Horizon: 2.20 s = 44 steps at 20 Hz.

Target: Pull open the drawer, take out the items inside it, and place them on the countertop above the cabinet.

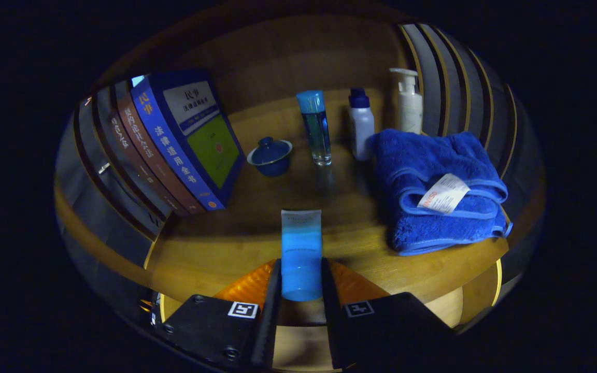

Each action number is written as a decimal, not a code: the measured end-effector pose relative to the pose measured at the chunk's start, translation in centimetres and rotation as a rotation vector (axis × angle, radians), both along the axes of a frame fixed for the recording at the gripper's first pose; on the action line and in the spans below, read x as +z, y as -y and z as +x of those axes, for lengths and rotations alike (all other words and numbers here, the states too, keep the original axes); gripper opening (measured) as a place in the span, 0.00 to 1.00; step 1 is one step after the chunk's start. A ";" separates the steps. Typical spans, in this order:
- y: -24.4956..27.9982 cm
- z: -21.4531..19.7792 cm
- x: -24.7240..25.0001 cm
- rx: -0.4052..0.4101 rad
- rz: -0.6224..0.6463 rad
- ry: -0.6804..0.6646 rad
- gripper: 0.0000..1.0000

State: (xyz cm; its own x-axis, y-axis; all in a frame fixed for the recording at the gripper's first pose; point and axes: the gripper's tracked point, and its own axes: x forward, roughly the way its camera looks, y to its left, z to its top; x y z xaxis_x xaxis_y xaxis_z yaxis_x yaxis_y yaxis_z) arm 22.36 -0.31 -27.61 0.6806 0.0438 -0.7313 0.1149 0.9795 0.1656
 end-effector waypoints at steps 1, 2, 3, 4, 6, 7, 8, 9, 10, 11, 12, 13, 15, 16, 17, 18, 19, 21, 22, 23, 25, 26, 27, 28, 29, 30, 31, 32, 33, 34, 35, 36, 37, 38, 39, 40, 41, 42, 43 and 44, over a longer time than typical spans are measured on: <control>0.1 0.2 -0.1 -0.005 -0.009 0.003 0.46; 0.2 0.0 -0.2 -0.006 -0.013 0.002 0.46; 0.2 -0.1 -0.1 -0.002 -0.014 -0.001 0.46; 0.1 -0.2 0.1 0.004 -0.014 0.002 0.49; 0.5 -0.7 0.4 0.003 -0.040 0.002 0.73; 0.7 -1.1 0.6 0.004 -0.046 -0.003 0.84; 0.3 -1.4 0.5 0.011 -0.044 -0.007 0.96; 0.4 -1.9 0.8 0.013 -0.044 -0.009 0.97; 0.3 -2.3 1.3 0.017 -0.046 -0.003 0.98; 0.2 -2.8 2.0 0.021 -0.049 0.010 1.00; 0.1 -3.5 2.8 0.026 -0.058 0.027 1.00; 0.0 -4.4 3.8 0.031 -0.068 0.048 1.00; -0.2 -6.7 5.8 0.041 -0.081 0.096 1.00; -0.5 -8.0 6.7 0.046 -0.084 0.122 0.99; -0.6 -9.5 7.7 0.048 -0.089 0.146 1.00; -0.6 -11.1 8.5 0.047 -0.093 0.171 0.99; -0.7 -12.8 9.2 0.047 -0.091 0.194 1.00; -0.8 -15.9 10.2 0.031 -0.082 0.242 0.99; -0.6 -17.4 10.7 0.019 -0.074 0.261 0.99; -0.5 -19.0 10.7 0.007 -0.068 0.275 0.99; -0.3 -21.9 10.2 -0.003 -0.060 0.282 0.99; 0.0 -23.2 9.7 -0.011 -0.062 0.285 0.99; 0.4 -24.3 9.0 -0.023 -0.065 0.288 0.99; 0.5 -25.0 8.2 -0.031 -0.063 0.286 0.99; 0.7 -26.1 7.2 -0.037 -0.061 0.276 0.99; 0.7 -26.9 6.3 -0.041 -0.059 0.264 0.99; 0.9 -27.7 5.1 -0.045 -0.061 0.248 0.99; 1.0 -28.2 4.1 -0.045 -0.067 0.232 0.99; 1.0 -28.6 3.2 -0.040 -0.070 0.217 1.00; 1.0 -29.1 2.4 -0.034 -0.075 0.200 0.99; 1.0 -29.3 1.5 -0.030 -0.079 0.182 1.00; 1.0 -29.6 0.5 -0.028 -0.081 0.160 1.00; 0.9 -29.7 -0.2 -0.023 -0.079 0.139 1.00; 0.9 -29.7 -0.8 -0.023 -0.079 0.122 1.00; 0.9 -29.5 -1.1 -0.023 -0.078 0.116 1.00; 0.9 -29.2 -1.3 -0.020 -0.080 0.113 1.00; 0.7 -28.9 -1.6 -0.012 -0.081 0.109 1.00; 0.3 -29.0 -1.9 0.007 -0.083 0.098 1.00; 0.1 -29.0 -2.0 0.020 -0.087 0.089 1.00; 0.1 -28.8 -2.0 0.023 -0.094 0.084 0.99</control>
